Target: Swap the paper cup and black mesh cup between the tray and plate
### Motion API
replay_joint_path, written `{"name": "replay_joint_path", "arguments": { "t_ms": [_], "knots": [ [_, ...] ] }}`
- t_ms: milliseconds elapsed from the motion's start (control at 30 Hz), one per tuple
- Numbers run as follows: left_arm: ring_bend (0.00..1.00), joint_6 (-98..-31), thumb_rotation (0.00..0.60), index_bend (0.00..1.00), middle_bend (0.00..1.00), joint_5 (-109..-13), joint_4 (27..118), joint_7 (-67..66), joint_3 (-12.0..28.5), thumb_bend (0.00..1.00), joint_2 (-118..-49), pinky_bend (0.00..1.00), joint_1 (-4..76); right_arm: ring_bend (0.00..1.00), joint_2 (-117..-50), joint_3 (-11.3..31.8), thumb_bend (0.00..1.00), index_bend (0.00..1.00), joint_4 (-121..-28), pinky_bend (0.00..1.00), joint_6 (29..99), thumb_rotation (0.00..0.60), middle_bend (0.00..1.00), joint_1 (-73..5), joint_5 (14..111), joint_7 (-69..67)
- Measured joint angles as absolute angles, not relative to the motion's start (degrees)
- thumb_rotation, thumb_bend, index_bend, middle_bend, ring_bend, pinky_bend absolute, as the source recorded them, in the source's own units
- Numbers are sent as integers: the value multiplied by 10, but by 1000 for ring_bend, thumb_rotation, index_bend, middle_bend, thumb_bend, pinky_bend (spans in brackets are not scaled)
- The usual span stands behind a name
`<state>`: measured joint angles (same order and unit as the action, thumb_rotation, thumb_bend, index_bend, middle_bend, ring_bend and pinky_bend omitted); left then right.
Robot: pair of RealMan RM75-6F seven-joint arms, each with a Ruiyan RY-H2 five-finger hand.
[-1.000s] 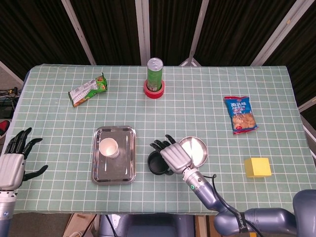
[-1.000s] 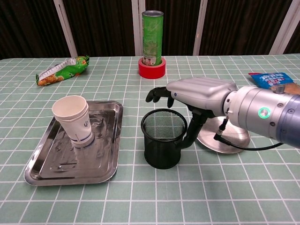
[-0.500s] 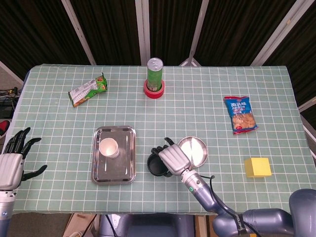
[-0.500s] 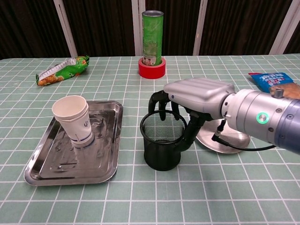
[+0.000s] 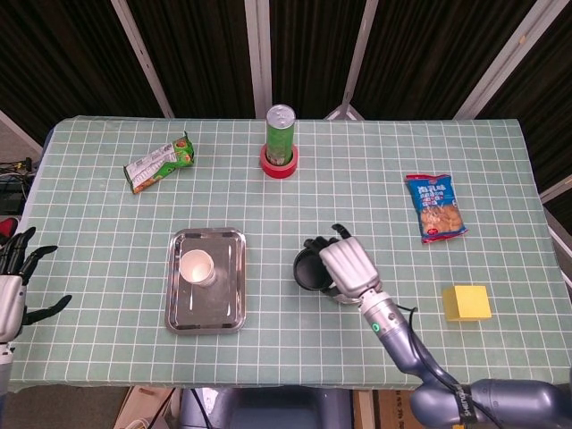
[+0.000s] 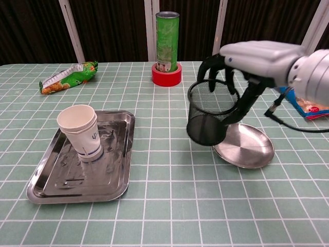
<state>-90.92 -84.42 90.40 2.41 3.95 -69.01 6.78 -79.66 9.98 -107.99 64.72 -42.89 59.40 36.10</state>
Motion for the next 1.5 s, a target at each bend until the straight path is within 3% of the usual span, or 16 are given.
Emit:
{"name": "replay_joint_path", "arguments": {
  "t_ms": [267,733,800,900,1033,1167,1500],
  "knots": [
    [0,-916,600,247,0,-858,908,8,39,63,-695,95,64,505,-702,93,0,428,-1098,188,631,600,501,-396,587,299],
    [0,-920,600,246,0,-862,904,5,45,62,-701,97,60,457,-740,74,0,428,-1004,170,594,600,486,-383,621,213],
    [0,-919,600,246,0,-862,903,4,45,62,-701,97,60,398,-746,74,0,376,-996,116,593,600,433,-383,626,210],
    [0,-918,600,246,0,-863,904,-1,45,63,-701,97,60,205,-751,73,0,196,-989,12,587,600,288,-384,629,204],
    [0,-920,600,246,0,-863,904,-9,47,63,-703,97,59,17,-752,71,0,29,-986,0,576,600,93,-384,620,201],
    [0,-922,600,246,0,-863,905,-9,49,63,-703,98,57,0,-752,71,0,0,-985,0,580,600,3,-383,609,216],
    [0,-914,600,245,0,-860,912,-9,47,63,-695,98,54,0,-717,65,0,0,-1032,0,617,600,0,-364,600,239]
  ]
}}
